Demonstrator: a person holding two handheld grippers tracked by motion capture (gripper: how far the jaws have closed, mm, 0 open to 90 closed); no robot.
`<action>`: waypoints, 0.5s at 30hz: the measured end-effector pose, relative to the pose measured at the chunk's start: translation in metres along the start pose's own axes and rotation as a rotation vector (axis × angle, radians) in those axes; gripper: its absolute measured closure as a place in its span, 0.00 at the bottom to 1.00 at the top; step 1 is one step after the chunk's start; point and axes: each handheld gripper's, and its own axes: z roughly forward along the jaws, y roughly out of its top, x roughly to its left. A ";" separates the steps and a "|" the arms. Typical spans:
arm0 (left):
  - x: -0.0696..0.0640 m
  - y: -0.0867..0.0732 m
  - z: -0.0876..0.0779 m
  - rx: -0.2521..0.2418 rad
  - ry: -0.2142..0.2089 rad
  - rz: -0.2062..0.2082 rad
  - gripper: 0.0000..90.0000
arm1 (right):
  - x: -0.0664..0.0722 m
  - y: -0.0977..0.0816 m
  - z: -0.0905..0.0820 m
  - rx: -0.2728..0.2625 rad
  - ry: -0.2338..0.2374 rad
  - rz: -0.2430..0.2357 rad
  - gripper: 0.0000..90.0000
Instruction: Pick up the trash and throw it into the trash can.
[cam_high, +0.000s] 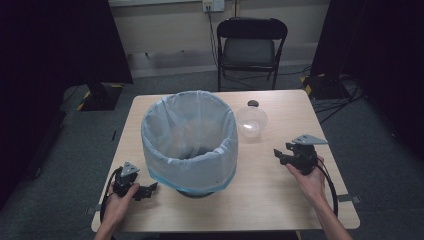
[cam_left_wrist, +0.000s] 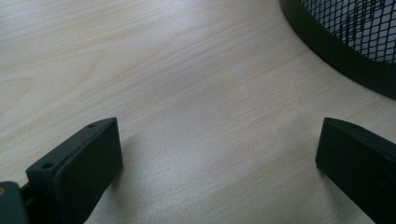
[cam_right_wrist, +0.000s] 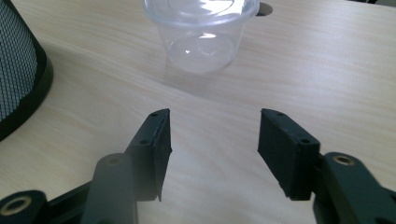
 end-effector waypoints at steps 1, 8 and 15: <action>0.000 0.000 0.000 0.000 0.000 0.000 0.00 | -0.001 0.012 0.004 0.023 0.009 -0.018 0.49; 0.000 0.000 0.000 0.000 0.000 0.001 0.00 | -0.007 0.045 0.027 0.036 0.033 -0.044 0.33; 0.000 0.000 0.000 0.000 0.000 0.000 0.00 | -0.015 0.071 0.052 0.065 0.049 -0.043 0.25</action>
